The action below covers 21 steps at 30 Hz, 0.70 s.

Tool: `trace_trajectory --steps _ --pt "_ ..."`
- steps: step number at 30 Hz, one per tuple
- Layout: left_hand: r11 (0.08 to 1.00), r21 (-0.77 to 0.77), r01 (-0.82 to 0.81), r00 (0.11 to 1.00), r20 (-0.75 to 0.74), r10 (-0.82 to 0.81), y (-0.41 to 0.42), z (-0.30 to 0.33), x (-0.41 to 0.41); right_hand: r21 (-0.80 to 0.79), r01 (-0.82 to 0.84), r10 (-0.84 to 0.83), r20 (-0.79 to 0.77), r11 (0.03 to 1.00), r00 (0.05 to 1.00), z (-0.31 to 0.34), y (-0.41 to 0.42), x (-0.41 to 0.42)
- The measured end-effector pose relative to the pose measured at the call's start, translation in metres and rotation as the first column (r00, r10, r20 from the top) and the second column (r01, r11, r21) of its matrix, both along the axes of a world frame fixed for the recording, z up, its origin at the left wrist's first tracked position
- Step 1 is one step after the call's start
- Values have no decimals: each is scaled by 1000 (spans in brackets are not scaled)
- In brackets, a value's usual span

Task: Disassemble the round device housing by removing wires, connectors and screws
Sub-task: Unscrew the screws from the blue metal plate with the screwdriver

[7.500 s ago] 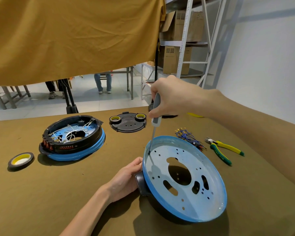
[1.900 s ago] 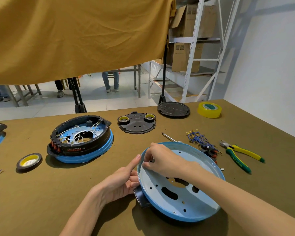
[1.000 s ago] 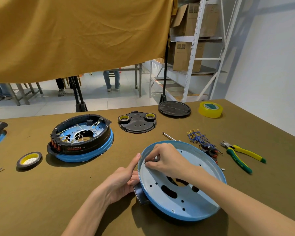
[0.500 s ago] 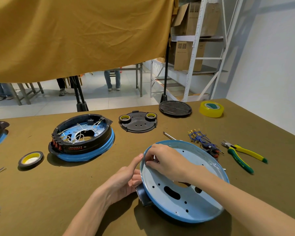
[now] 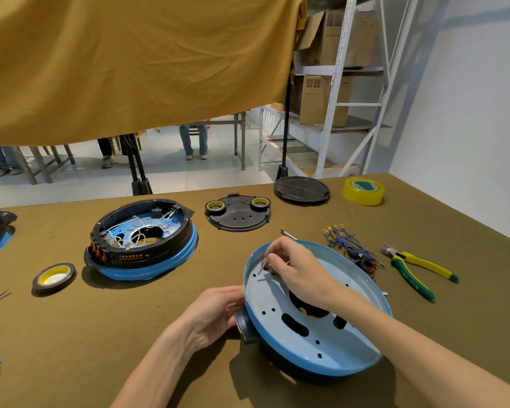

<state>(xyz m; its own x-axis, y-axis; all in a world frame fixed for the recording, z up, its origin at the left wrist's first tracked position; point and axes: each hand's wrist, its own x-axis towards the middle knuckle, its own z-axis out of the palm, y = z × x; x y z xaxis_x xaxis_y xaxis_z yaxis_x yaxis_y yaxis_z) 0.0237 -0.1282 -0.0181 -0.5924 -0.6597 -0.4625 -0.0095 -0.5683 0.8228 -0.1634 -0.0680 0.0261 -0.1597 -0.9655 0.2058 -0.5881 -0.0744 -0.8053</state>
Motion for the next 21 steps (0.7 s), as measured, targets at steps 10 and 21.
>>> trace_trajectory --steps 10,21 --pt "854 -506 -118 923 262 283 4 -6 -3 24 -29 27 90 999 996 8 -2 -4" --pt "405 -842 -357 868 -138 477 10 6 0 51 -31 10 370 998 929 13 -6 4"
